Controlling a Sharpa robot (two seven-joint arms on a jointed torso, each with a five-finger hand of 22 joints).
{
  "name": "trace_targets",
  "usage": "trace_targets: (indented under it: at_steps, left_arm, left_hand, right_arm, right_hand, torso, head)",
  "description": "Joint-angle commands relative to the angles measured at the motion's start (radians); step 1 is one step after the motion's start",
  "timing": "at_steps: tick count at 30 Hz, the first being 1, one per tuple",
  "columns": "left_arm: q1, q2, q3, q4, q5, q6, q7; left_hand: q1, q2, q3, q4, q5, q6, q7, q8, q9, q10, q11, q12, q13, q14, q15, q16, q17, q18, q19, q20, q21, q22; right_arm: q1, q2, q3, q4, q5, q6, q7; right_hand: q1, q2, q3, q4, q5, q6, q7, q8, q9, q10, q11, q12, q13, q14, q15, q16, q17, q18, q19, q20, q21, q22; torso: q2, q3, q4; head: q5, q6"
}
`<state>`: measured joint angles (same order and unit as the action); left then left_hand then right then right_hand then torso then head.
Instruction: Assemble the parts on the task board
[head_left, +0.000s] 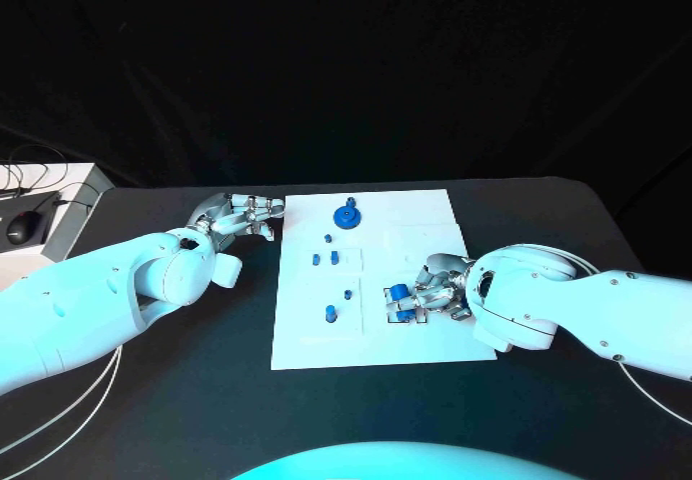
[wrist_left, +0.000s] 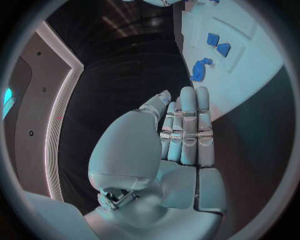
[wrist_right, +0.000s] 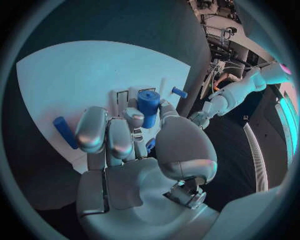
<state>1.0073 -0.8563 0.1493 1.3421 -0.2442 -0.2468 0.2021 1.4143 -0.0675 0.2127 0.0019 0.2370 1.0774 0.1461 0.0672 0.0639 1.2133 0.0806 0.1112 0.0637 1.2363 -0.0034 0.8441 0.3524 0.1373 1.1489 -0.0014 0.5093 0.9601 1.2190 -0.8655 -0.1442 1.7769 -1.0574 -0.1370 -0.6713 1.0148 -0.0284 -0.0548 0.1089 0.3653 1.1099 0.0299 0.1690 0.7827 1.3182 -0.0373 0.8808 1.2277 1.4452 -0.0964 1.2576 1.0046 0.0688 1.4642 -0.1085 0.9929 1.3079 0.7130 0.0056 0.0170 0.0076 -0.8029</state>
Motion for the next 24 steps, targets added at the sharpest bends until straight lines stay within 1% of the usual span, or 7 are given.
trace_targets:
  at_steps: [1,6,11,13,16,18,24]
  left_arm:
    - [0.000,0.001,0.001,0.002,0.004,0.016,0.004]
    - [0.000,0.001,0.001,0.002,0.004,0.016,0.004]
    - [0.000,0.001,0.001,0.002,0.004,0.016,0.003]
    - [0.000,0.001,0.001,0.002,0.004,0.016,0.003]
    - [0.000,0.001,0.001,0.002,0.004,0.016,0.003]
    - [0.000,0.001,0.001,0.002,0.004,0.016,0.003]
    - [0.000,0.000,0.001,0.002,0.004,0.015,0.002]
  left_hand:
    - [-0.002,-0.008,0.000,0.004,0.006,-0.006,-0.001,-0.002,0.000,-0.009,-0.001,0.003,-0.001,-0.003,0.002,-0.003,-0.002,0.003,0.004,0.001,-0.006,-0.001]
    - [-0.002,-0.008,0.000,0.004,0.006,-0.006,-0.001,-0.002,0.000,-0.009,-0.001,0.003,-0.001,-0.003,0.002,-0.003,-0.002,0.003,0.004,0.001,-0.006,-0.001]
    - [-0.002,-0.008,0.000,0.004,0.006,-0.006,-0.001,-0.002,0.000,-0.009,-0.001,0.003,-0.001,-0.003,0.002,-0.003,-0.002,0.003,0.004,0.001,-0.006,-0.001]
    - [-0.002,-0.009,0.000,0.007,0.006,-0.007,0.000,-0.002,0.000,-0.010,-0.001,0.003,-0.001,-0.003,0.002,-0.004,-0.002,0.003,0.005,0.002,-0.008,-0.001]
    - [-0.002,-0.009,0.000,0.007,0.006,-0.007,0.000,-0.002,0.000,-0.010,-0.001,0.003,-0.001,-0.003,0.002,-0.004,-0.002,0.003,0.005,0.002,-0.008,-0.001]
    - [-0.002,-0.009,0.000,0.007,0.006,-0.007,0.000,-0.002,0.000,-0.010,-0.001,0.003,-0.001,-0.003,0.002,-0.004,-0.002,0.003,0.005,0.002,-0.008,-0.001]
    - [-0.002,-0.009,0.000,0.007,0.006,-0.007,0.000,-0.002,0.000,-0.010,-0.001,0.003,-0.001,-0.003,0.002,-0.004,-0.002,0.003,0.005,0.002,-0.008,-0.001]
  right_arm:
    - [-0.004,0.000,-0.003,0.006,-0.027,0.026,0.020]
    - [-0.005,0.000,-0.003,0.005,-0.029,0.024,0.023]
    - [-0.005,0.001,-0.003,0.001,-0.030,0.015,0.025]
    - [-0.005,0.002,-0.003,0.000,-0.030,0.010,0.027]
    - [-0.005,0.002,-0.003,-0.002,-0.030,0.005,0.032]
    - [-0.005,0.002,-0.003,-0.002,-0.030,0.001,0.034]
    - [-0.005,0.000,-0.003,-0.002,-0.029,-0.016,0.043]
  right_hand:
    - [0.003,-0.002,0.004,-0.005,-0.001,0.007,0.002,0.000,0.001,0.000,-0.005,-0.002,0.000,0.001,-0.003,-0.005,0.000,-0.011,-0.004,-0.003,-0.004,0.128]
    - [0.000,-0.005,0.002,-0.007,-0.002,0.006,0.002,-0.001,0.000,0.000,-0.004,-0.003,-0.001,0.002,-0.003,-0.005,0.000,-0.011,-0.004,-0.003,-0.004,0.128]
    - [-0.012,-0.022,0.015,0.018,-0.049,0.005,0.003,-0.003,-0.002,-0.004,-0.003,-0.011,-0.006,0.000,-0.002,-0.007,-0.002,-0.011,-0.006,-0.002,-0.010,0.127]
    - [-0.024,-0.047,0.034,0.050,-0.112,0.004,0.003,-0.004,-0.003,-0.005,-0.001,-0.014,-0.008,0.001,-0.002,-0.008,-0.002,-0.011,-0.006,-0.002,-0.012,0.126]
    - [-0.018,-0.114,0.082,0.148,-0.151,0.004,0.003,-0.008,-0.008,-0.008,0.002,-0.016,-0.011,0.001,-0.002,-0.009,-0.001,-0.010,-0.007,-0.001,-0.016,0.126]
    - [-0.021,-0.131,0.077,0.174,-0.174,0.004,0.006,-0.009,-0.009,-0.009,-0.001,-0.018,-0.013,0.001,-0.001,-0.010,-0.001,-0.010,-0.006,-0.001,-0.016,0.126]
    - [-0.063,-0.154,0.070,0.183,-0.210,0.004,0.006,-0.009,-0.010,-0.008,-0.001,-0.017,-0.013,0.001,0.000,-0.009,0.001,-0.010,-0.006,-0.001,-0.015,0.126]
  torso:
    - [0.000,-0.0005,0.0003]
    - [0.000,-0.0005,-0.0002]
    - [0.000,-0.0009,-0.0002]
    - [0.000,-0.0009,-0.0002]
    - [0.000,-0.0008,0.0006]
    - [0.000,-0.0009,0.0005]
    - [0.000,-0.0010,0.0000]
  head:
    - [0.001,-0.001]
    - [0.001,0.000]
    - [0.000,-0.001]
    - [0.000,-0.001]
    - [0.000,-0.002]
    - [0.001,-0.002]
    - [0.001,-0.003]
